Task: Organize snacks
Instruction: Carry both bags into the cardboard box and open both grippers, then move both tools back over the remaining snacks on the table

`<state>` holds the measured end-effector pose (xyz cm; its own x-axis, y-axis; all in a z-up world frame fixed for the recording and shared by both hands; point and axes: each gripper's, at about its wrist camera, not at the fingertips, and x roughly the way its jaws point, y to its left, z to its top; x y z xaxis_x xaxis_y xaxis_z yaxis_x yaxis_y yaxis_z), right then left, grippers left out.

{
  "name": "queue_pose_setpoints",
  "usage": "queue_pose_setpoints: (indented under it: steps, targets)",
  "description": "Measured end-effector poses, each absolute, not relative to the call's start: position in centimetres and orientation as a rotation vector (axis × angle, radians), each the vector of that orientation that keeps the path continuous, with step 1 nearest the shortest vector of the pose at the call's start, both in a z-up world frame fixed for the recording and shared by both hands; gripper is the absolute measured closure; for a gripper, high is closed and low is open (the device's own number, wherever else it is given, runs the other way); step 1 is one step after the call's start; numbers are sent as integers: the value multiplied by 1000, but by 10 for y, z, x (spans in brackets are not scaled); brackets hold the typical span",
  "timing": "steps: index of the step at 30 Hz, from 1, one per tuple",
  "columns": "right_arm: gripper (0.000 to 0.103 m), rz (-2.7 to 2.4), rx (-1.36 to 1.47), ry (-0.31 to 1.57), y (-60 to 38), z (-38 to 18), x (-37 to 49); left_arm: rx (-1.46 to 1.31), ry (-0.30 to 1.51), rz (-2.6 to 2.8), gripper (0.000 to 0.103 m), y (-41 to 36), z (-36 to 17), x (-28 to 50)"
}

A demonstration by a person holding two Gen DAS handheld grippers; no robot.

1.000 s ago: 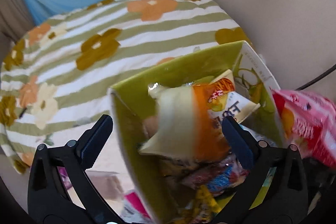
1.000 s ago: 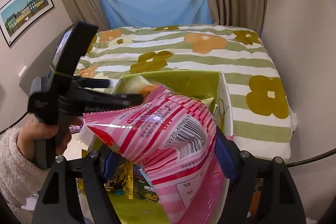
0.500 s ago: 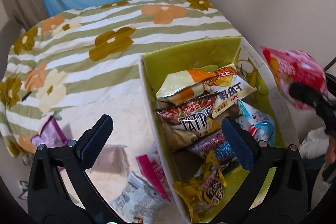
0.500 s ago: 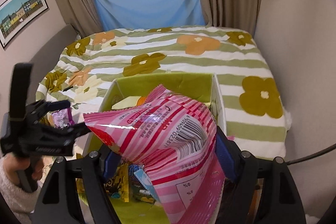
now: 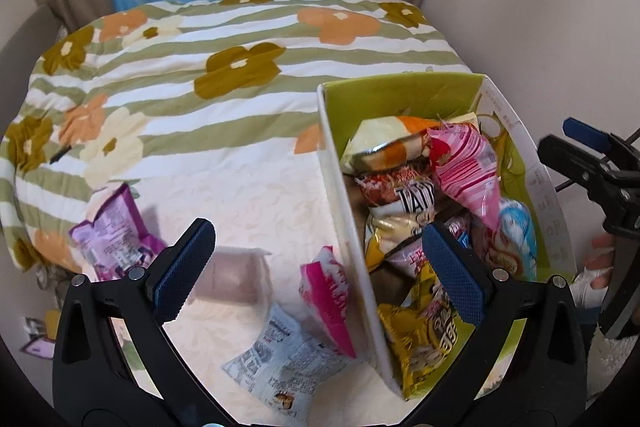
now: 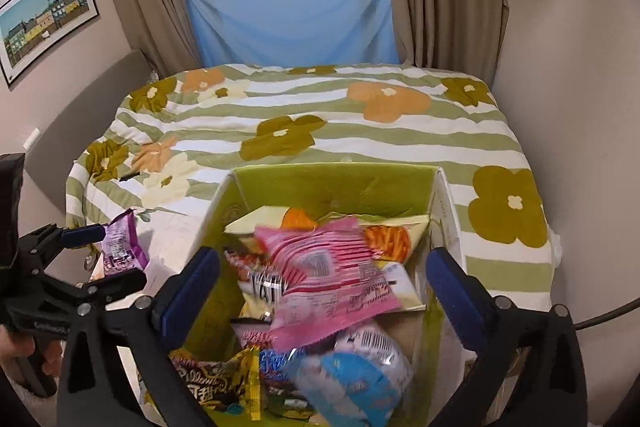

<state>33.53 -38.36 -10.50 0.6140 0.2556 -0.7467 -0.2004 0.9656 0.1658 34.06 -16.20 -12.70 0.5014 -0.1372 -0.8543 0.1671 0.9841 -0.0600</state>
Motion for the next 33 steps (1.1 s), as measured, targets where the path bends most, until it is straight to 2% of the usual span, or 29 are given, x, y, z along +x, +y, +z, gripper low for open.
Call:
queue_pose_setpoints:
  steps: [15,25,33]
  targets:
    - [0,325,72,860,-387,-87,294,-16,974,-82,0,-130,-96,296]
    - [0,319,99,807,-370,-83,260,-87,961,9,0,-63,-98,251]
    - [0,226,88,823,-329,-81,235,-108,972,-54,0,1,-106,244]
